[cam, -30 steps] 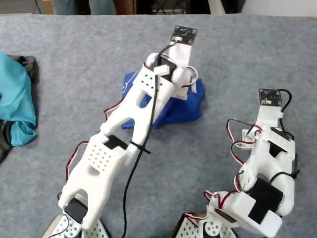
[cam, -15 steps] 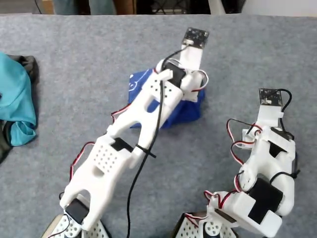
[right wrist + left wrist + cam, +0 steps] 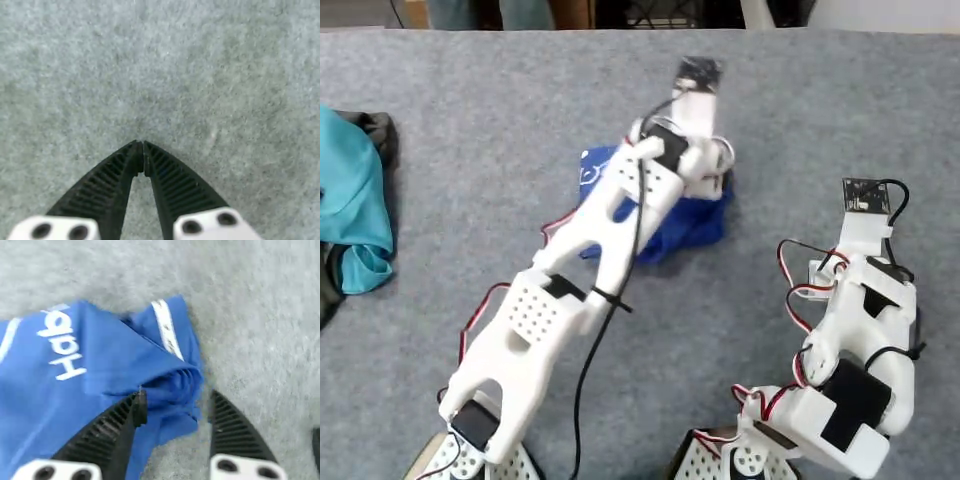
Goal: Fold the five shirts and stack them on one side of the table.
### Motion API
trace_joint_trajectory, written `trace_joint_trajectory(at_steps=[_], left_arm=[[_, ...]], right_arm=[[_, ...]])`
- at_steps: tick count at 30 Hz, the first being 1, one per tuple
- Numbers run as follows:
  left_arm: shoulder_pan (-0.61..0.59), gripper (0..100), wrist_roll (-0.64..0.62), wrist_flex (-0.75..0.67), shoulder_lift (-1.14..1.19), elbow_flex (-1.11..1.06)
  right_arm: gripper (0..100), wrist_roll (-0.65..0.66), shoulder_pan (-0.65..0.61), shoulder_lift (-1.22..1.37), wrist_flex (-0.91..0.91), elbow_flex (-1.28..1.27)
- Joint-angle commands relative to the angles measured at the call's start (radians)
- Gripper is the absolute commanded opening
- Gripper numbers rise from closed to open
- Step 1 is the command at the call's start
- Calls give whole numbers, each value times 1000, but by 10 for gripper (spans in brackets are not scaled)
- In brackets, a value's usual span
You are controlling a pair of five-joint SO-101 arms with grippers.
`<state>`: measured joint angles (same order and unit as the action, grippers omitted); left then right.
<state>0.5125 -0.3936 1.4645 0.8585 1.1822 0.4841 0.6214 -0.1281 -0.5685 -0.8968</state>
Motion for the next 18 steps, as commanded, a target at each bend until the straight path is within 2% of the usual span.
trace_joint_trajectory(at_steps=[1, 4, 7, 10, 13, 15, 18], left_arm=[[-111, 187, 11, 101, -17, 245], [-239, 109, 26, 224, -8, 433], [-378, 23, 52, 295, -6, 470], [-513, 27, 92, 296, -11, 372], [-630, 29, 109, 298, -17, 248], [-677, 29, 167, 301, -18, 153], [-700, 29, 224, 301, -75, -90]], right_arm=[[15, -2, 9, 2, 15, 33], [15, -8, 15, -8, -2, 39], [15, -3, -2, -39, -175, 136], [15, 0, -77, -82, -430, 349], [15, 64, -221, -87, -704, 615], [15, 89, -338, -58, -862, 783], [15, 58, -466, 18, -1003, 1004]])
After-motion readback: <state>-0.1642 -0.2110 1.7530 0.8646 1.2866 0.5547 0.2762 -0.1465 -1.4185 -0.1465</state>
